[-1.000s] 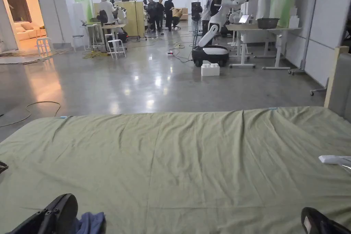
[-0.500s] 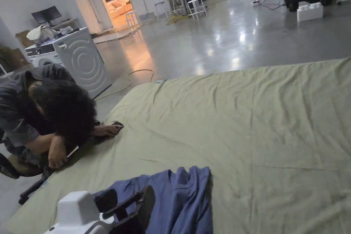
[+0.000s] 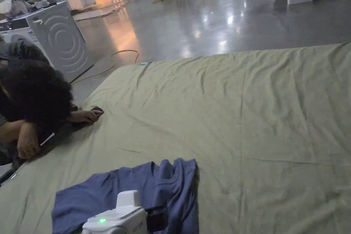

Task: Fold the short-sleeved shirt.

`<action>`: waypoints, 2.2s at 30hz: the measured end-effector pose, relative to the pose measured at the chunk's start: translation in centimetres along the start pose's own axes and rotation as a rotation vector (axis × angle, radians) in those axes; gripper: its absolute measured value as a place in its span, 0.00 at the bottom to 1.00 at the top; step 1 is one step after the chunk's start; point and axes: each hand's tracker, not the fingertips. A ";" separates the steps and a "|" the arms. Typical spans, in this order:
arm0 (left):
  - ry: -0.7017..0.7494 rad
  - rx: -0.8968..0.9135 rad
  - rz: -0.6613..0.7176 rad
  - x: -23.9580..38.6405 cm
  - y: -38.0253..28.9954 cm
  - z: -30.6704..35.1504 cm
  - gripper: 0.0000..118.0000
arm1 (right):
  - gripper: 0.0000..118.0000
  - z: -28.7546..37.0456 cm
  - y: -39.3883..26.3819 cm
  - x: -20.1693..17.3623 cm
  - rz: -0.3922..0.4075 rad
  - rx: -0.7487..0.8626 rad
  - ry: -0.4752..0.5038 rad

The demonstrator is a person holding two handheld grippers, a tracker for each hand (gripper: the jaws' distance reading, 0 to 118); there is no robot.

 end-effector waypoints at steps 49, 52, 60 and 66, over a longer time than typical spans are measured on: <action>-0.834 -0.008 -0.678 40.4 -11.8 11.1 0.67 | 0.00 8.0 -8.3 6.5 -0.228 -0.152 -0.139; -0.845 0.161 -0.487 33.7 -8.0 16.0 0.66 | 0.00 6.9 -7.5 6.0 -0.275 -0.092 -0.063; -0.425 0.652 -0.344 18.6 -3.4 31.5 0.66 | 0.00 4.6 -1.3 3.6 -0.244 0.169 0.052; -0.245 0.780 -0.231 14.1 -4.6 35.9 0.60 | 0.00 6.7 2.0 1.3 -0.144 0.255 0.123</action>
